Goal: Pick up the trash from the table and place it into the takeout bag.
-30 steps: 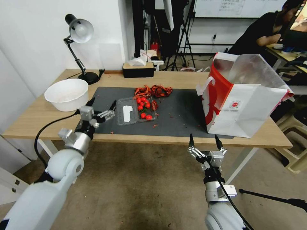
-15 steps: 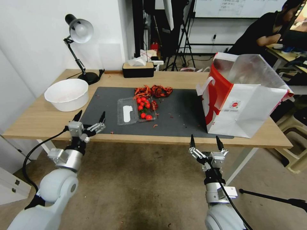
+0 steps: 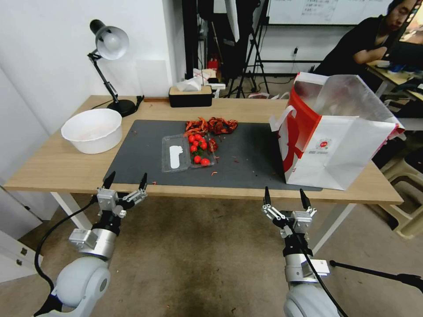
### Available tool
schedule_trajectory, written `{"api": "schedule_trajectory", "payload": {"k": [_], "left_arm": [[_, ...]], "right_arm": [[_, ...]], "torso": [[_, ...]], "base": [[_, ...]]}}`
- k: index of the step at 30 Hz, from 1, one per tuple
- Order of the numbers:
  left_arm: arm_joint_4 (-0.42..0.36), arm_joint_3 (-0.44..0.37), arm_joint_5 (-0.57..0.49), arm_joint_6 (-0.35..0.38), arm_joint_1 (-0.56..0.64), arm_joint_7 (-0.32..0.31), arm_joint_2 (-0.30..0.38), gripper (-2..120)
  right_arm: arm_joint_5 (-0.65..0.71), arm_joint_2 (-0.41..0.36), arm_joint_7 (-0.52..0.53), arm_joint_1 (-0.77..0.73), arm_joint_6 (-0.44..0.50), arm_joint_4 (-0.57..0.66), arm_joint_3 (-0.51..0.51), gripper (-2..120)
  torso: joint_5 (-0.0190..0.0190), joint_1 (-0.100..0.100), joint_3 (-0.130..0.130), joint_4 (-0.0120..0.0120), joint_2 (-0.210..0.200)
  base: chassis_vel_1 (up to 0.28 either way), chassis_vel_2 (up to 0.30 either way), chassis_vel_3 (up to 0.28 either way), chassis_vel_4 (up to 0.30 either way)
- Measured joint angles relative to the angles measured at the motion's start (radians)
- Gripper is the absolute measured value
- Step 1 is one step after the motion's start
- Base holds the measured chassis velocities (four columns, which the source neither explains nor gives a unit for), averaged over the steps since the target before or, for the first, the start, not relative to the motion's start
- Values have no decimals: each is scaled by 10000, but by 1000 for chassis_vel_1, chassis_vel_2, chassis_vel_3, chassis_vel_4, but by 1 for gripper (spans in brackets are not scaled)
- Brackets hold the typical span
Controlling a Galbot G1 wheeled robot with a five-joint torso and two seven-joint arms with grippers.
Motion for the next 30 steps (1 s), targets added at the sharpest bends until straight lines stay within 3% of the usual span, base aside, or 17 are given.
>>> {"api": "schedule_trajectory", "payload": {"k": [30], "left_arm": [[366, -16, 337, -468, 77, 155, -127, 100]], "right_arm": [[-63, 29, 29, -31, 75, -117, -72, 100]], "torso": [[0, 0, 0, 0, 0]], "base": [[0, 0, 0, 0]]}}
